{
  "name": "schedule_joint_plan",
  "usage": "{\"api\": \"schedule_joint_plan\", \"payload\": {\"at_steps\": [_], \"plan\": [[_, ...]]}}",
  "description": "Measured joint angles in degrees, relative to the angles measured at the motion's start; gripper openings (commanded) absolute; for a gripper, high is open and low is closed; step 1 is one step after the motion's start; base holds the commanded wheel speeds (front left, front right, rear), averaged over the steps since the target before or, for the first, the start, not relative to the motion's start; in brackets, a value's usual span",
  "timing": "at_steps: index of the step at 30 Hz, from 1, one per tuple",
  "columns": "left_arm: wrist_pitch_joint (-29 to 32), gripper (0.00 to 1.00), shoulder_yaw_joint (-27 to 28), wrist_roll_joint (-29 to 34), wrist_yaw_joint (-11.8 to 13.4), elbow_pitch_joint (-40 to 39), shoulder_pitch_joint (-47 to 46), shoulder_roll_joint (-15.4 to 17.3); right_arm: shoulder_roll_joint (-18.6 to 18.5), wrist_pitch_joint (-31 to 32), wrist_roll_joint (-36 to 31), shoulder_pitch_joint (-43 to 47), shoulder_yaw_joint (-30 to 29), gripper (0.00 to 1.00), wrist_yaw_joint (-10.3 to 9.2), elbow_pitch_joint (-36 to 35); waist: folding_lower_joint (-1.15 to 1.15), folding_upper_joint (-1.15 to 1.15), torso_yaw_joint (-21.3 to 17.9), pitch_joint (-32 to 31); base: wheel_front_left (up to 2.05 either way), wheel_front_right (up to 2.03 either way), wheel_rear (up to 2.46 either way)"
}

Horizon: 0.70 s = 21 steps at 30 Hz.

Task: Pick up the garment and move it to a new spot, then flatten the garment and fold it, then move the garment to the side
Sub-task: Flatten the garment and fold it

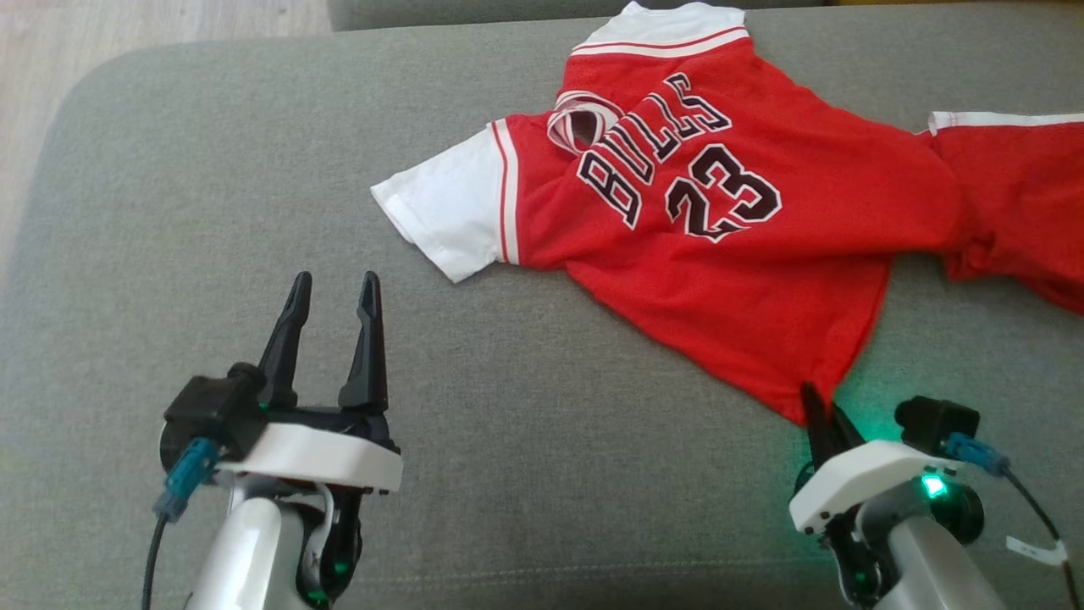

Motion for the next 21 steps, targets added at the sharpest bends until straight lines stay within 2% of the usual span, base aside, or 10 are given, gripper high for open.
{"api": "schedule_joint_plan", "payload": {"at_steps": [4, 7, 14, 17, 21], "plan": [[0.0, 1.0, 0.32, 0.45, 0.02, 0.01, 0.0, 0.0, 0.41, -1.12, -3.55, -0.51, -1.35, 0.0, 0.0, 0.53, 0.0, 0.0, -0.94, -0.22, 0.0, 0.0, 0.0], [0.0, 1.0, 0.62, 0.66, -0.01, 0.12, -0.02, 0.0, 0.46, -1.6, -9.18, -0.51, -5.26, 0.0, 0.0, -0.58, 0.0, 0.0, -1.95, -0.32, 0.0, 0.0, 0.0], [0.0, 1.0, 0.81, 2.03, -0.3, 2.0, -2.22, -0.01, 0.46, 1.7, -22.02, -0.26, -15.8, 0.0, 0.0, -10.62, 0.0, 0.0, -4.11, 0.08, 0.0, 0.0, 0.0], [0.0, 1.0, 0.19, 2.49, -0.73, 3.76, -3.36, -0.01, 0.46, 3.88, -23.42, 0.04, -18.02, 0.0, 0.0, -14.32, 0.0, 0.0, -4.96, 0.48, 0.0, 0.0, 0.0], [0.0, 1.0, -1.78, 3.1, -1.86, 8.67, -4.7, -0.02, 0.47, 5.76, -22.68, 1.36, -17.47, 0.0, 0.0, -17.02, 0.0, 0.0, -6.11, 1.05, 0.0, 0.0, 0.0]]}}
